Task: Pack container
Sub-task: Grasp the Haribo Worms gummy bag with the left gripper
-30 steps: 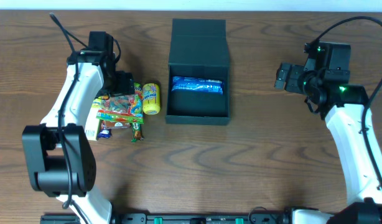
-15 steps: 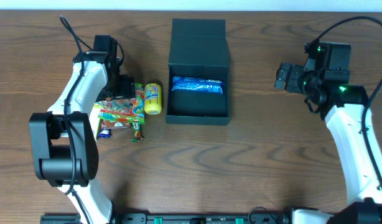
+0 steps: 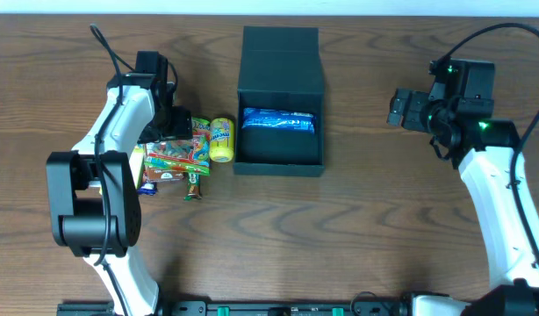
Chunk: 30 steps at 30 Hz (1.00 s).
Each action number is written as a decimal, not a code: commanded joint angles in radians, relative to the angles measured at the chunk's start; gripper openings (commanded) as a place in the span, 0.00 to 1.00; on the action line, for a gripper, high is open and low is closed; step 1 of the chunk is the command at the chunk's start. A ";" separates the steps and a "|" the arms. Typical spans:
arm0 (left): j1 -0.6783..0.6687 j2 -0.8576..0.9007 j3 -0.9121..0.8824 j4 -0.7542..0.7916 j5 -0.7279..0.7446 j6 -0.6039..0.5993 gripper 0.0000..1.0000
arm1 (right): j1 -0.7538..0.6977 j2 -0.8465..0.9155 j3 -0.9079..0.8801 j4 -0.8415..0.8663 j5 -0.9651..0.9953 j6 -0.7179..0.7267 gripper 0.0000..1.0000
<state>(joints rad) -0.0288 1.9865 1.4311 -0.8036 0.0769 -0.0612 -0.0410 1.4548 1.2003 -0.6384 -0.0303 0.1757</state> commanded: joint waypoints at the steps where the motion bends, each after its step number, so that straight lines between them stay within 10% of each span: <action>1: -0.018 0.033 0.004 0.004 0.079 0.035 0.72 | -0.008 -0.011 0.002 0.000 0.003 0.000 0.99; 30: -0.097 0.148 0.004 0.057 0.124 0.081 0.56 | -0.008 -0.011 0.002 -0.002 -0.004 0.000 0.99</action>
<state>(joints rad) -0.1192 2.0666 1.4425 -0.7429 0.1898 0.0044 -0.0410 1.4548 1.2003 -0.6384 -0.0307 0.1757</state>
